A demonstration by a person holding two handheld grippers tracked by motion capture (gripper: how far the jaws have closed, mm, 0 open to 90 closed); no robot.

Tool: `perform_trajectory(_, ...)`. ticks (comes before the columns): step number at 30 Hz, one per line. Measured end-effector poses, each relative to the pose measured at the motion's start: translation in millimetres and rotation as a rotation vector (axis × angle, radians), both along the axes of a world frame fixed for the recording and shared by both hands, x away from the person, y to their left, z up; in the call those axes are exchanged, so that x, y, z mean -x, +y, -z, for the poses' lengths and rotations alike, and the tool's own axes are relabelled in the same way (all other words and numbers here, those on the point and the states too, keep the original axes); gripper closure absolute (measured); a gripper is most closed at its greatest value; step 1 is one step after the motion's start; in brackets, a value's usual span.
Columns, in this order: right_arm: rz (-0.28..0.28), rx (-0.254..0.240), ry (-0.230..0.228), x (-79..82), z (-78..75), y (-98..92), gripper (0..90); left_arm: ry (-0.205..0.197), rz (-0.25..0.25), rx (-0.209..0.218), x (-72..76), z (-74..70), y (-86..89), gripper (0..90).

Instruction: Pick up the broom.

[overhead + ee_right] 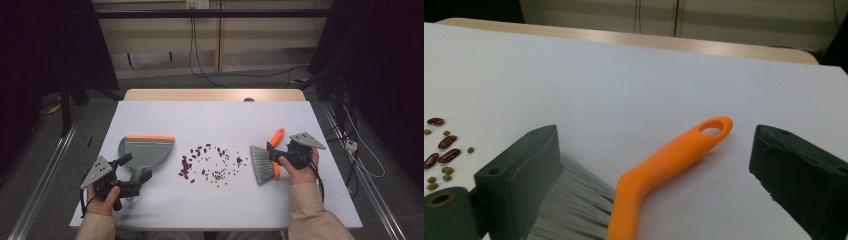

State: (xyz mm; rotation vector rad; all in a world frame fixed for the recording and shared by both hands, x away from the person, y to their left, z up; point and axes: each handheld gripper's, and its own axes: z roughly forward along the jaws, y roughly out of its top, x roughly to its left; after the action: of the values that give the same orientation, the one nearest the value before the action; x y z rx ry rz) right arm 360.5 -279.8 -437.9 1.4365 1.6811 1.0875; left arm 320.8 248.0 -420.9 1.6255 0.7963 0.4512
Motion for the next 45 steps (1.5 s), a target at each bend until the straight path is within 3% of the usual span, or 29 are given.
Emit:
perform_trajectory(12,0.042,-0.032,0.098,-27.0,3.7,2.6,8.0,0.006,0.003,0.006,0.2,-0.3,-0.8,3.7)
perform_trajectory(21,0.059,-0.050,0.172,-33.0,2.3,2.0,25.1,0.007,-0.004,0.010,0.4,-0.3,0.5,4.0)
perform_trajectory(27,0.082,-0.051,0.247,-35.2,8.0,1.6,25.7,0.008,-0.008,0.015,0.7,-0.2,0.8,4.0)
perform_trajectory(36,0.090,-0.061,0.292,-40.3,12.0,6.0,30.1,0.014,-0.006,0.016,-0.1,0.6,-0.1,4.0)
perform_trajectory(40,0.111,-0.063,0.317,-45.0,12.5,8.7,38.3,0.020,-0.007,0.018,-0.4,1.1,0.0,3.9)
perform_trajectory(43,0.114,-0.050,0.356,-48.4,15.2,12.7,39.0,0.022,-0.007,0.019,-0.8,1.3,0.7,4.0)
perform_trajectory(45,0.103,-0.037,0.365,-49.7,15.9,15.5,47.4,0.023,-0.008,0.020,-0.9,1.6,1.1,4.0)
